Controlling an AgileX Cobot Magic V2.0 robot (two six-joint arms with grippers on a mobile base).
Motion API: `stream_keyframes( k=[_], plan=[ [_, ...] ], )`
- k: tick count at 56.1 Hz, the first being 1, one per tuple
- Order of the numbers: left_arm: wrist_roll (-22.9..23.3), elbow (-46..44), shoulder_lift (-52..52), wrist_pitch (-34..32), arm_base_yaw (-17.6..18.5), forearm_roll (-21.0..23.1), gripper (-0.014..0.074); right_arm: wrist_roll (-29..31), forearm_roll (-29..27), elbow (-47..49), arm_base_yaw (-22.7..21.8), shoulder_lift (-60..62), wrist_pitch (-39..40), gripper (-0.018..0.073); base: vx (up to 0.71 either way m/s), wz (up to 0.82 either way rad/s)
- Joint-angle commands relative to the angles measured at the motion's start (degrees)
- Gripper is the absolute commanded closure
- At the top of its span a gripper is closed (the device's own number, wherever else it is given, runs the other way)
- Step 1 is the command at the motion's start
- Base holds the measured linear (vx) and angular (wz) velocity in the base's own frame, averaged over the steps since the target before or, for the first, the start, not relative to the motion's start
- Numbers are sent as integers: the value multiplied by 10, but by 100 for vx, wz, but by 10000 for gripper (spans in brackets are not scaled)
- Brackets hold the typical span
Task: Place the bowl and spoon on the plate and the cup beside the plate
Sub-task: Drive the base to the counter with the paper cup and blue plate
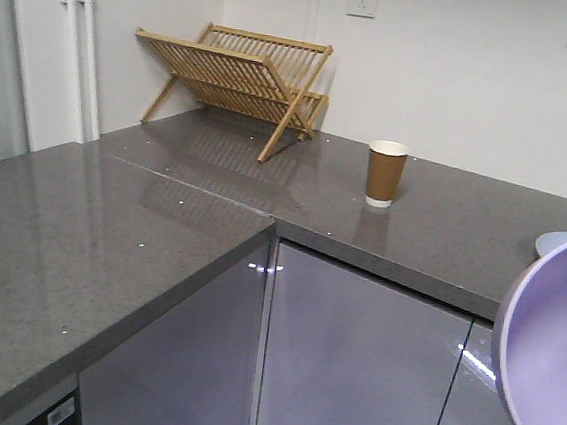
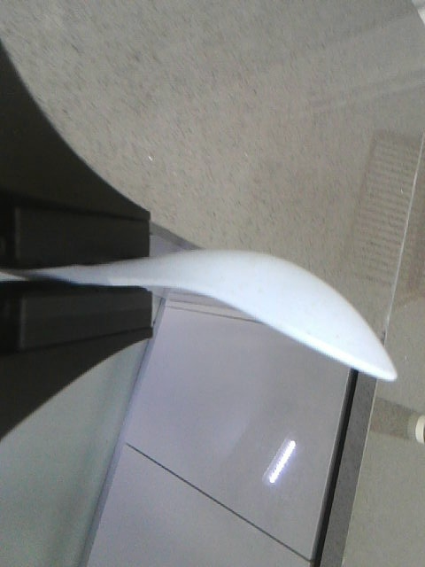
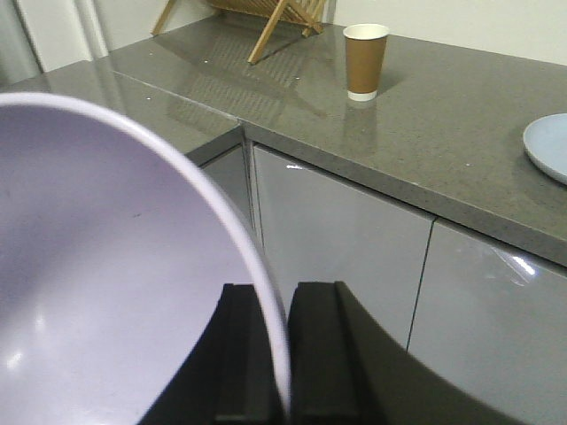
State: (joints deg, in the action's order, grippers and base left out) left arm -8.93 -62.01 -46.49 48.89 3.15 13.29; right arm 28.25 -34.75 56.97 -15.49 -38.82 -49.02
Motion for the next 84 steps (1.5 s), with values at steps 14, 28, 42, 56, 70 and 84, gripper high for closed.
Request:
stream_keyframes(
  k=[14,28,42,56,70,84],
  plan=[
    [1,-16,2,-43,0,12,596,2,-20,15,-3,-3,44,568,11,-37],
    [1,-16,2,-43,0,12,596,2,-20,15,-3,-3,44,568,18,-41],
    [1,-16,2,-43,0,12,596,2,-20,15,-3,-2,44,568,27,-28],
    [1,-16,2,-43,0,12,596,2,-20,15,-3,-2,44,568,36,-12],
    [1,-16,2,-43,0,12,596,2,-20,15,-3,-2,44,568,42,-8],
    [1,-16,2,-43,0,12,596,2,-20,15,-3,-2,44,568,42,-14]
  ],
)
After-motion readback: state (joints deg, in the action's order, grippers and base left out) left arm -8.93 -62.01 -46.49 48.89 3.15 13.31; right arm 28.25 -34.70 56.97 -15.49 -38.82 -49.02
